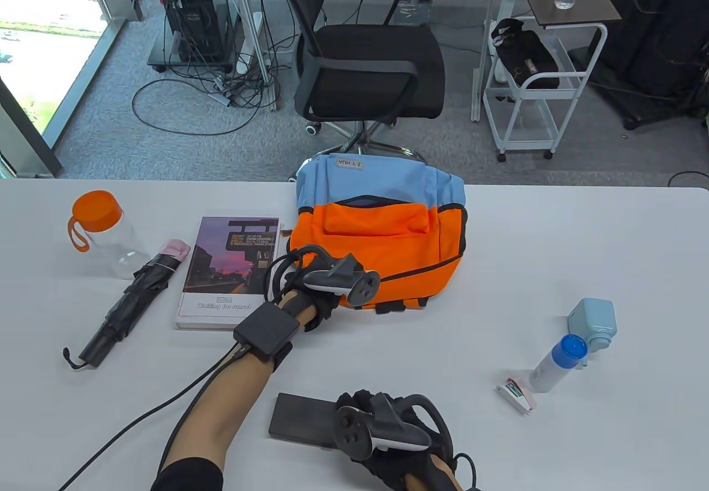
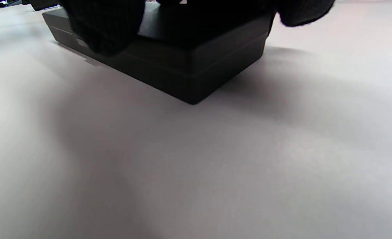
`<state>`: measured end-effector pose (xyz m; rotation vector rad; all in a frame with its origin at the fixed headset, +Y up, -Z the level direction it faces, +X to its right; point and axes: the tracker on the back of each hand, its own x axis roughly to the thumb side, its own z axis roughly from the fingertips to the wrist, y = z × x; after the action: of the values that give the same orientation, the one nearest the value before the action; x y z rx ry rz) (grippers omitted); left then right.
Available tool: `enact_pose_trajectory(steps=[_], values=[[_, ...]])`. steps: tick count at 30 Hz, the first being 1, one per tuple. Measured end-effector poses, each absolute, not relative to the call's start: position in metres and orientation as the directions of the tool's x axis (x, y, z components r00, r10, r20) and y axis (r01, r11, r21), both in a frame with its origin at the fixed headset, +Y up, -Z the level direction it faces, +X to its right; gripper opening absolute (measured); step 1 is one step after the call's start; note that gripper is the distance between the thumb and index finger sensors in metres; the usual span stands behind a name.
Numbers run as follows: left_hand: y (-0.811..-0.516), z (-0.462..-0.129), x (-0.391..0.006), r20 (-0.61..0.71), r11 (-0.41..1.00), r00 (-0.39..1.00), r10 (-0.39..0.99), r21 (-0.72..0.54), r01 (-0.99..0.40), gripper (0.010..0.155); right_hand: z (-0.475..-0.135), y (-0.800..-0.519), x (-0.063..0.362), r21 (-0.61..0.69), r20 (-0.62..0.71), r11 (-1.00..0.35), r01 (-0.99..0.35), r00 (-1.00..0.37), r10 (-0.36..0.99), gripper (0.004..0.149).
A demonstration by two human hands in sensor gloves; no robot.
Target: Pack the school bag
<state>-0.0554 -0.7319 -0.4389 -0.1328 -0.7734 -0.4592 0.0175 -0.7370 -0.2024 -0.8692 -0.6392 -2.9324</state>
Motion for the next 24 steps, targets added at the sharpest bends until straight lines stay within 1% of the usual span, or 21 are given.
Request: enact_pose_trajectory(steps=[2,4,5,7,9,10,11,12,13,15,17,19,22,24], values=[[-0.720,-0.435,-0.055,0.686,0.906,0.631,-0.362,0.101,0.411,0.070,-0.203,-0.737,0.018,0.385,0.519,-0.914,0.128,-0.849,0.100,0.081],[-0.701,-0.430,-0.054,0.664,0.907,0.635,-0.396,0.178,0.381,0.060,-0.202,-0.737,0.018,0.388,0.512,-0.912,0.129,-0.853,0.097,0.081],[-0.692,-0.428,-0.054,0.641,0.906,0.650,-0.408,0.196,0.376,0.056,-0.202,-0.737,0.017,0.385,0.513,-0.913,0.134,-0.854,0.090,0.081],[-0.663,-0.421,-0.055,0.529,0.883,0.708,-0.469,0.276,0.379,0.050,-0.202,-0.736,0.017,0.378,0.510,-0.914,0.150,-0.857,0.070,0.081],[-0.638,-0.415,-0.056,0.444,0.878,0.764,-0.468,0.330,0.346,0.049,-0.203,-0.736,0.018,0.377,0.497,-0.910,0.172,-0.867,0.042,0.081],[-0.631,-0.412,-0.056,0.417,0.881,0.785,-0.458,0.330,0.339,0.049,-0.203,-0.736,0.018,0.381,0.497,-0.905,0.188,-0.867,0.030,0.083],[-0.620,-0.411,-0.056,0.391,0.898,0.813,-0.431,0.275,0.343,0.049,-0.203,-0.737,0.018,0.388,0.492,-0.893,0.229,-0.871,-0.010,0.085],[-0.611,-0.411,-0.058,0.377,0.918,0.841,-0.389,0.227,0.324,0.050,-0.203,-0.738,0.017,0.395,0.483,-0.865,0.310,-0.871,-0.091,0.087],[-0.606,-0.411,-0.060,0.374,0.928,0.853,-0.363,0.230,0.294,0.050,-0.202,-0.737,0.016,0.379,0.489,-0.858,0.346,-0.862,-0.131,0.089],[-0.594,-0.410,-0.066,0.332,0.945,0.905,-0.267,0.273,0.179,0.050,-0.201,-0.737,0.014,0.351,0.483,-0.854,0.384,-0.856,-0.186,0.091],[-0.585,-0.407,-0.069,0.314,0.956,0.936,-0.161,0.285,0.069,0.048,-0.200,-0.738,0.014,0.358,0.478,-0.847,0.394,-0.856,-0.196,0.093],[-0.576,-0.403,-0.072,0.329,0.952,0.941,-0.080,0.304,-0.025,0.047,-0.201,-0.739,0.015,0.360,0.481,-0.847,0.391,-0.856,-0.190,0.094],[-0.566,-0.405,-0.077,0.363,0.934,0.932,0.004,0.331,-0.133,0.046,-0.200,-0.741,0.016,0.322,0.485,-0.873,0.365,-0.856,-0.179,0.093],[-0.559,-0.409,-0.081,0.433,0.919,0.896,0.096,0.308,-0.247,0.046,-0.200,-0.740,0.016,0.286,0.488,-0.896,0.341,-0.856,-0.170,0.093]])
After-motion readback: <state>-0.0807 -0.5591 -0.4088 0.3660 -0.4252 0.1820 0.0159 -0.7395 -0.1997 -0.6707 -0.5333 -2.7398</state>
